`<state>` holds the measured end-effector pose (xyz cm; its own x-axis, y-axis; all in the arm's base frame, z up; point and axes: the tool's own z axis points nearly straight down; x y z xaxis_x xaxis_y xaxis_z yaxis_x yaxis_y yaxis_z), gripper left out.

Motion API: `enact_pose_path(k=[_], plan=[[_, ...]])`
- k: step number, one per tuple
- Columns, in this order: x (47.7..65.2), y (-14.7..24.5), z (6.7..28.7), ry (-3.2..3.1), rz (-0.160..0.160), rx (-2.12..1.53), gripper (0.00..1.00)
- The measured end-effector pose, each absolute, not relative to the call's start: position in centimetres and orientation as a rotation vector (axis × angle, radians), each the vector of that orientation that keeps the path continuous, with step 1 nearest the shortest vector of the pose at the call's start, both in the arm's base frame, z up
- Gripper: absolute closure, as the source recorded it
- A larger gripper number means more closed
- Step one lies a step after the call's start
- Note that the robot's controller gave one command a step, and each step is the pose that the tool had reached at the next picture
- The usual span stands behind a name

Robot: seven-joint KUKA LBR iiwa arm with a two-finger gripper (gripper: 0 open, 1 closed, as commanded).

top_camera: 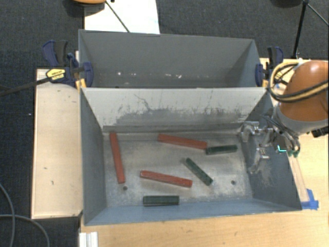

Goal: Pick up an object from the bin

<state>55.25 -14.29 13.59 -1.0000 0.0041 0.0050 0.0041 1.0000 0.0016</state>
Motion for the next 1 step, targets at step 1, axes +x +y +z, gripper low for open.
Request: enact_pose_path(k=[1], plan=[[55.46, -14.27, 14.01, -3.144, 0.001, 0.0, 0.0]])
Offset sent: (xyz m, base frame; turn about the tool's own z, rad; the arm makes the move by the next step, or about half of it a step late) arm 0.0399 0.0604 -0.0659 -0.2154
